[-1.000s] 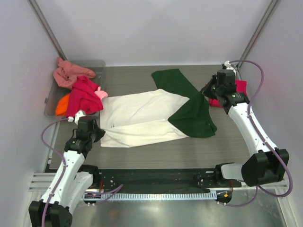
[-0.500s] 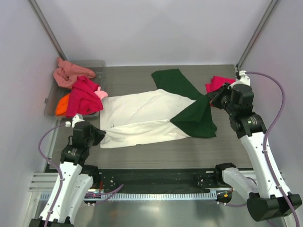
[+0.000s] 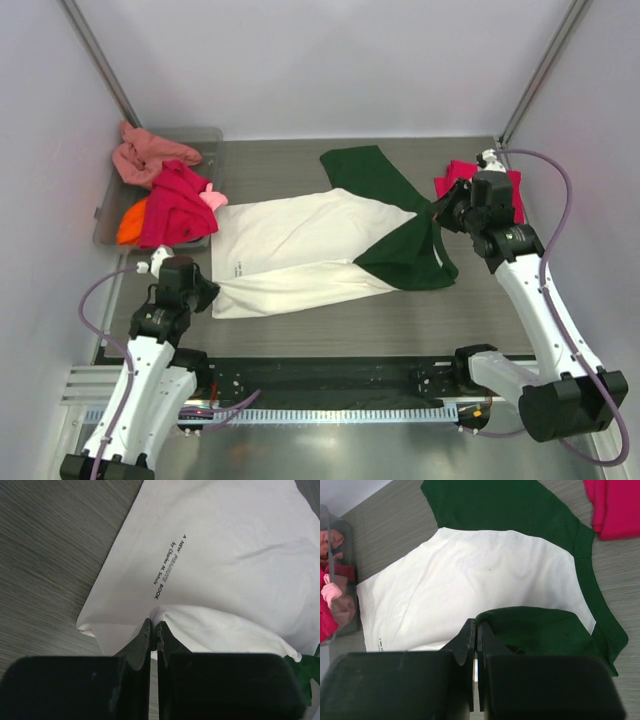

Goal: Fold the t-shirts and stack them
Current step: Fold the tshirt

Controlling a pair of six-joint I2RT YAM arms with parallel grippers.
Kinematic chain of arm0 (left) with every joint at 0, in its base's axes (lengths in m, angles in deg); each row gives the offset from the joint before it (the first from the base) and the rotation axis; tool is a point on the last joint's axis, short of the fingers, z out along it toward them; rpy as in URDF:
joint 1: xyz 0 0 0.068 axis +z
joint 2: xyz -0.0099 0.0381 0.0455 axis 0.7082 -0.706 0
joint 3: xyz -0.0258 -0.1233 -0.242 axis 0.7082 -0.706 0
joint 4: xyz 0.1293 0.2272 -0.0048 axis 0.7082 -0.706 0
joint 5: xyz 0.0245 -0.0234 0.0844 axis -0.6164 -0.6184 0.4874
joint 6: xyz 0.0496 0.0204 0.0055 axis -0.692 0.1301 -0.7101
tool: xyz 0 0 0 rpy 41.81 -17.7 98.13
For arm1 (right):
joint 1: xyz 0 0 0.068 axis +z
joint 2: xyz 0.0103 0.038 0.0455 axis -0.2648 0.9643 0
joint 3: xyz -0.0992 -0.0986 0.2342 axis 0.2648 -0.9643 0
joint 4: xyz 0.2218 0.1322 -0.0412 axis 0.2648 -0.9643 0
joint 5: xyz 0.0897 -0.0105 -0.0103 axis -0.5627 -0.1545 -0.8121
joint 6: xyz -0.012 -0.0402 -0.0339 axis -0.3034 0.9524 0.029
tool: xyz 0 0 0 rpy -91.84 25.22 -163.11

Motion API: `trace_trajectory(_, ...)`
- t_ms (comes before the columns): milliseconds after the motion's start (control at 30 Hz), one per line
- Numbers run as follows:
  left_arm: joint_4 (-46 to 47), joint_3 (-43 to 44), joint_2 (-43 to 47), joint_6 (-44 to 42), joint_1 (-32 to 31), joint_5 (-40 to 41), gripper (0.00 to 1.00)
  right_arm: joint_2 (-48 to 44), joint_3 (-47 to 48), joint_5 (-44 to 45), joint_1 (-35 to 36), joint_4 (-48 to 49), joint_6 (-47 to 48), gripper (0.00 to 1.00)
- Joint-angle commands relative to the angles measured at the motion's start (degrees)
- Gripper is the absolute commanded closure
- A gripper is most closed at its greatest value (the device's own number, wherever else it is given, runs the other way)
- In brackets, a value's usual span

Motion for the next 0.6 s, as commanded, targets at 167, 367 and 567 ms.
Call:
trace_trajectory(167,7.6,1.46,-6.84,-3.28,-0.18,3.17,0.98,4.54,5.62,1.47,0.74,3.3,1.69,0.99)
trace_trajectory(367,10.76,1.55,-9.39,-4.07,-0.18,4.41,0.98,6.91,8.0,4.02,0.82,3.3,1.87,0.99)
trace_trajectory(567,14.01,1.46,-14.48,-4.95,-0.09,4.14,0.98,10.08,10.81,4.46,0.74,3.38,2.22,0.99)
